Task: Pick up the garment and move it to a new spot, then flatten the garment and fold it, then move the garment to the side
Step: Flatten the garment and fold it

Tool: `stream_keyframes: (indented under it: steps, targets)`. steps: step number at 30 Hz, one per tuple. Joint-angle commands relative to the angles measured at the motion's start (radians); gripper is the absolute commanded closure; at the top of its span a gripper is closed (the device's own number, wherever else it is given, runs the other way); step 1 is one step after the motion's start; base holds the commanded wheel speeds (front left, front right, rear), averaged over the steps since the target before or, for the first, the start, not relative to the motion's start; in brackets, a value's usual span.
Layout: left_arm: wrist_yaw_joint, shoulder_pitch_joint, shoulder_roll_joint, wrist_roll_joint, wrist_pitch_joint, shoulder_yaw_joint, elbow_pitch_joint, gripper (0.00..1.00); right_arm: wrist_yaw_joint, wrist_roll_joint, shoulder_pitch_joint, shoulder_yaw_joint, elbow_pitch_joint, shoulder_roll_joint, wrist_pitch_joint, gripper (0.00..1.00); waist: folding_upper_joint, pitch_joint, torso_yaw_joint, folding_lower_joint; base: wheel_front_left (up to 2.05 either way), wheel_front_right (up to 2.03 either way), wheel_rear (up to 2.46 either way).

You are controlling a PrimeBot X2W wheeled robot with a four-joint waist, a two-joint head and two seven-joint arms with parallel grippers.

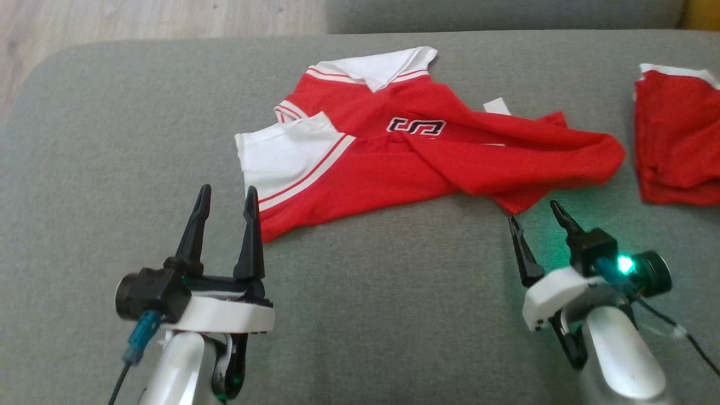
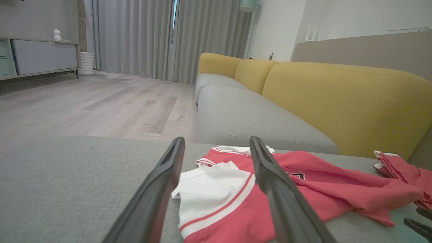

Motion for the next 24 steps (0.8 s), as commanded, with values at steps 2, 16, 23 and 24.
stream_keyframes:
  steps: [2, 16, 23, 24]
  targets:
    - [-0.001, -0.057, 0.008, -0.007, -0.005, 0.017, -0.027, 0.0, 0.007, -0.028, -0.072, 0.02, 0.033, -0.011, 0.015, 0.0, 0.0, 0.02, 0.027, -0.0001, 0.0, 0.0, 0.0]
    - [0.006, -0.073, 0.008, -0.014, -0.005, -0.001, -0.021, 0.0, 0.007, -0.097, -0.209, -0.005, 0.286, -0.017, 0.009, 1.0, 0.0, 0.048, 0.079, -0.0001, 0.0, 0.0, 0.0]
    - [0.008, -0.057, 0.008, 0.0, -0.005, 0.034, -0.015, 0.0, 0.007, -0.058, -0.198, -0.049, 0.31, -0.008, -0.036, 1.0, 0.0, 0.01, 0.02, -0.0001, 0.0, 0.0, 0.0]
    - [0.007, -0.054, 0.008, 0.0, -0.005, 0.04, -0.015, 0.0, 0.007, -0.05, -0.187, -0.059, 0.302, -0.007, -0.041, 1.0, 0.0, 0.001, 0.007, -0.0001, 0.0, 0.0, 0.0]
